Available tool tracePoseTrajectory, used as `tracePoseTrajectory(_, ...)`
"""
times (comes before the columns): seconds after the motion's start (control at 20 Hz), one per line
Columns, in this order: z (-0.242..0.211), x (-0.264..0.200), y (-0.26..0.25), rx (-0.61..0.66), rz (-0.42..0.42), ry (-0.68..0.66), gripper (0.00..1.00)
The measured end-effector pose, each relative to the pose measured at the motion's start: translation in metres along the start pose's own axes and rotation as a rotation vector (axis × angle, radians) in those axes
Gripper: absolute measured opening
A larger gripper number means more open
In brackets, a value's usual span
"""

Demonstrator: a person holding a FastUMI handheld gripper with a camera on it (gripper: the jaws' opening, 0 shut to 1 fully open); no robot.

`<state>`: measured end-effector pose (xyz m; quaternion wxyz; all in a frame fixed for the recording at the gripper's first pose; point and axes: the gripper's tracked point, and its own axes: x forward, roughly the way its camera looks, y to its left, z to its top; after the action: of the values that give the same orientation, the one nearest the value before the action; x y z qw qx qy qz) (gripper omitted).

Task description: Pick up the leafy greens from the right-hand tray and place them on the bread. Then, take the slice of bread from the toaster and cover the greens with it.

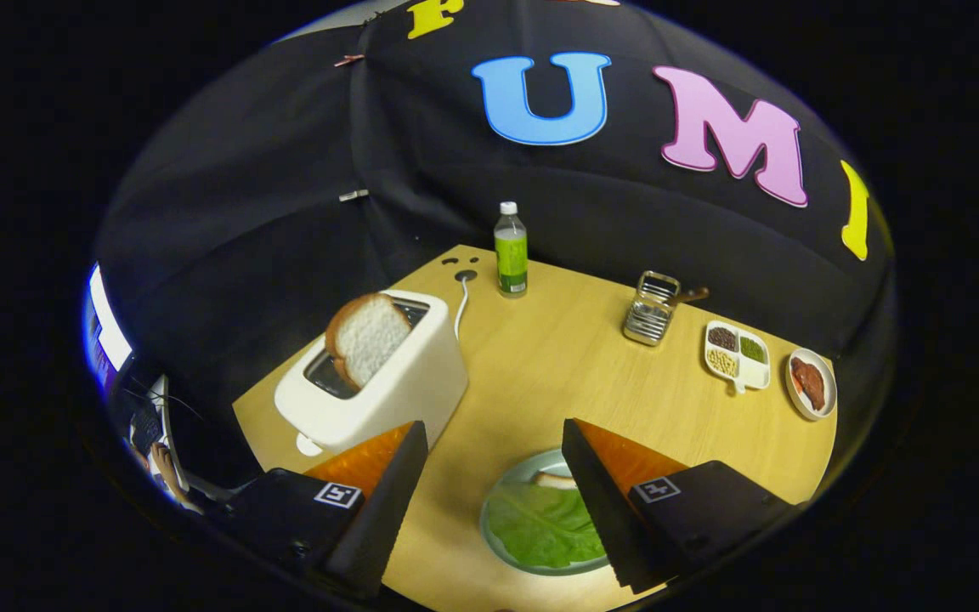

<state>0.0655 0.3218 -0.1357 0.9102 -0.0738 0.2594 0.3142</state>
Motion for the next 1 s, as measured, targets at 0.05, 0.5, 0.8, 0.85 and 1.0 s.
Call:
tracePoseTrajectory(0.05, 0.008, 0.002, 0.010, -0.020, 0.014, -0.011, 0.99)
tracePoseTrajectory(0.5, 0.044, 0.036, 0.089, -0.144, 0.123, -0.045, 0.99)
tracePoseTrajectory(0.8, 0.050, 0.071, 0.109, -0.201, 0.096, -0.039, 0.99)
tracePoseTrajectory(0.85, 0.045, 0.078, 0.112, -0.199, 0.088, -0.022, 1.00)
tracePoseTrajectory(1.0, 0.039, 0.097, 0.109, -0.192, 0.049, 0.009, 1.00)
